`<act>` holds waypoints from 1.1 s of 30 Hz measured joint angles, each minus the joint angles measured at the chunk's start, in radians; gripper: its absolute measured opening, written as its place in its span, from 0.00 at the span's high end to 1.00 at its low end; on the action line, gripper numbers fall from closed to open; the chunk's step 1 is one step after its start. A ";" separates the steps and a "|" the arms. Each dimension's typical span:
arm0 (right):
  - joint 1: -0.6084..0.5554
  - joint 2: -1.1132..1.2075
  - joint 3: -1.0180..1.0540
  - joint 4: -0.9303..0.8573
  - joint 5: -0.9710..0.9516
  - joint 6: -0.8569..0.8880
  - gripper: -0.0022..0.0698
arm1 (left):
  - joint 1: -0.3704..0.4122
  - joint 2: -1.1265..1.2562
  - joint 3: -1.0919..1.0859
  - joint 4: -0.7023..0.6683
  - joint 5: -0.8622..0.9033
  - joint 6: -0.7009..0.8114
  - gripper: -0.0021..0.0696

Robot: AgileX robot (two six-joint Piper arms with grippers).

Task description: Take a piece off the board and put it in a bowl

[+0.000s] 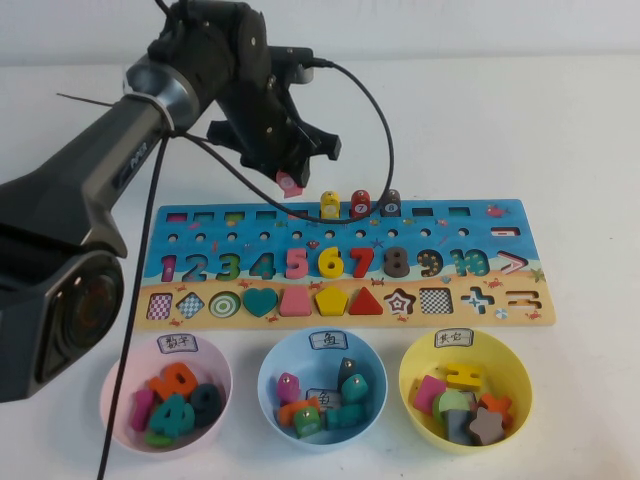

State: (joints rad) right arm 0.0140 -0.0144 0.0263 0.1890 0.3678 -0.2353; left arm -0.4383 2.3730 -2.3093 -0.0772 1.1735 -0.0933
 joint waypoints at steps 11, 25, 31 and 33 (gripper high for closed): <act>0.000 0.000 0.000 0.000 0.000 0.000 0.99 | 0.000 -0.079 -0.020 0.008 0.066 0.057 0.69; 0.000 0.000 0.000 0.000 0.000 0.000 0.99 | -0.009 -0.268 0.006 -0.082 0.073 0.131 0.69; 0.000 0.000 0.000 0.000 0.000 0.000 0.99 | -0.058 -0.383 0.168 -0.070 0.073 0.179 0.69; 0.000 0.000 0.000 0.000 0.000 0.000 0.99 | -0.083 -0.422 0.238 -0.063 0.073 0.199 0.69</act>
State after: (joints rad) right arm 0.0140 -0.0144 0.0263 0.1890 0.3678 -0.2353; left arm -0.5213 1.9508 -2.0716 -0.1397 1.2468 0.1057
